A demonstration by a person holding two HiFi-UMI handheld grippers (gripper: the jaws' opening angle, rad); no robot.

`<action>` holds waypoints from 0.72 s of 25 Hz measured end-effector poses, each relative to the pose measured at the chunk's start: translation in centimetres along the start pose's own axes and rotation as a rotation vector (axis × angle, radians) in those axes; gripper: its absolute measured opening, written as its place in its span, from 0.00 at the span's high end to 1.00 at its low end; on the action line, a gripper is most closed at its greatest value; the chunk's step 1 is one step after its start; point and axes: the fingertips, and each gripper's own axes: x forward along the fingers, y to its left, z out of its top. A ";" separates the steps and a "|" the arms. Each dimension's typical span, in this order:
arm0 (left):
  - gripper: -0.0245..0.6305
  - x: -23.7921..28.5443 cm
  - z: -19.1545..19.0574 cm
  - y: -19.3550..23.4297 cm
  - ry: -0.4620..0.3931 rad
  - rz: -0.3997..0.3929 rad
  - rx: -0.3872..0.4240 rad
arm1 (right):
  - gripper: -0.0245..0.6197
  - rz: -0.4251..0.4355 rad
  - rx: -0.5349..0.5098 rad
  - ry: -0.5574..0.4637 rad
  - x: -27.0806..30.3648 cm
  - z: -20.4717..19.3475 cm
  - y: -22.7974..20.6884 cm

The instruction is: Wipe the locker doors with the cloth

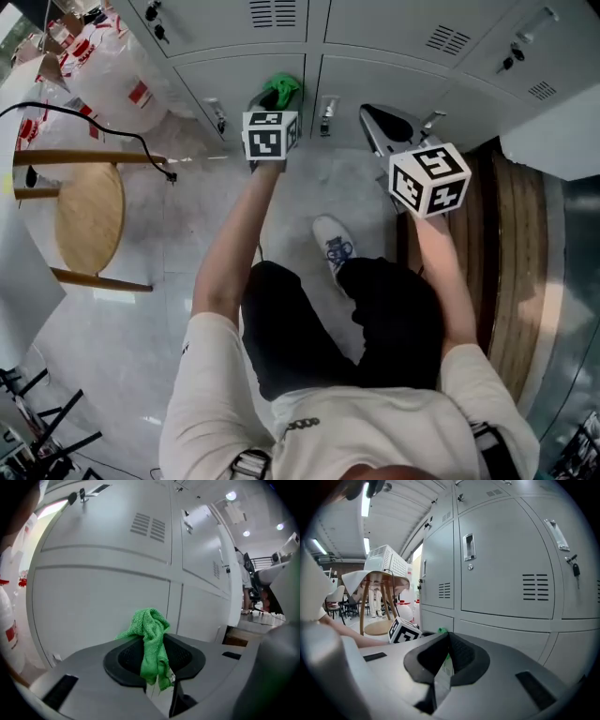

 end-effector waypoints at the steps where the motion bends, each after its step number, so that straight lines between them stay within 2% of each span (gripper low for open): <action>1: 0.77 -0.8 1.7 0.0 -0.023 -0.002 0.010 | 0.95 0.005 0.006 0.006 -0.1 0.9 -0.2; 4: 0.77 -3.9 6.0 0.1 -0.094 -0.006 0.056 | 0.95 0.012 -0.023 -0.001 -0.8 3.6 -0.8; 8: 0.77 -8.6 7.8 0.5 -0.106 0.006 0.133 | 0.95 -0.010 -0.067 -0.049 -1.5 6.3 -1.6; 11: 0.77 -11.3 10.0 0.7 -0.131 0.010 0.226 | 0.95 -0.019 -0.128 -0.096 -0.6 8.8 -1.8; 14: 0.78 -13.0 14.4 0.7 -0.198 0.013 0.308 | 0.95 -0.001 -0.192 -0.134 0.8 11.9 -1.9; 16: 0.78 -13.6 18.0 1.1 -0.227 0.034 0.331 | 0.95 0.012 -0.222 -0.159 1.7 14.6 -2.1; 18: 0.78 -13.5 20.3 1.7 -0.234 0.048 0.320 | 0.95 0.026 -0.249 -0.170 2.9 16.6 -2.8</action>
